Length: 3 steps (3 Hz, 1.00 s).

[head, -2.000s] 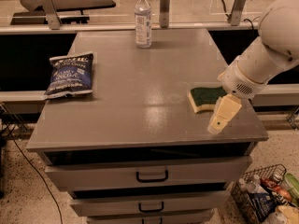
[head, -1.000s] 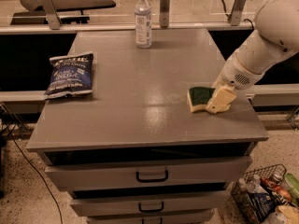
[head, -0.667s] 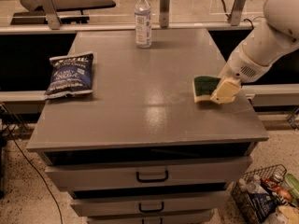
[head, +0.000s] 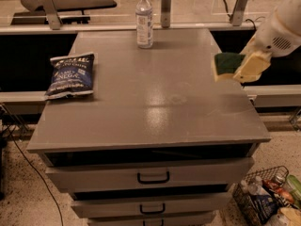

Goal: Move sponge near blue plastic bottle

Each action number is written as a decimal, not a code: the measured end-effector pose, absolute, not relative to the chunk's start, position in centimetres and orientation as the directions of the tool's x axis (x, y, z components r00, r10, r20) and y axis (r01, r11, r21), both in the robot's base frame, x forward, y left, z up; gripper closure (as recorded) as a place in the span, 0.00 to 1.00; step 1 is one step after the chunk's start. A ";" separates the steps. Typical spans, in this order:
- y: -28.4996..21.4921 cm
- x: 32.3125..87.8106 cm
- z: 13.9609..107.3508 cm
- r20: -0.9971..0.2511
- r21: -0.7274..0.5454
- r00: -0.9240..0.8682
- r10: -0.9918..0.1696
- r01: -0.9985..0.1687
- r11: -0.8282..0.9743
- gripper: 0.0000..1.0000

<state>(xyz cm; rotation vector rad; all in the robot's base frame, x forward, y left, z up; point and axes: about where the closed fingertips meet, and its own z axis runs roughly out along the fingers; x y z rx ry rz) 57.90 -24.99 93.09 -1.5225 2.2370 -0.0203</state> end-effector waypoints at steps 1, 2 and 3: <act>-25.4 58.3 94.7 -0.353 -0.275 -0.299 -0.887 -0.873 0.403 1.00; -25.2 58.4 94.6 -0.358 -0.272 -0.298 -0.885 -0.873 0.405 1.00; -25.0 58.5 94.5 -0.363 -0.269 -0.298 -0.883 -0.874 0.406 1.00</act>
Offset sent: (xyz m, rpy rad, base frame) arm 0.0037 -0.0039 0.0162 0.0029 -0.0310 -0.0070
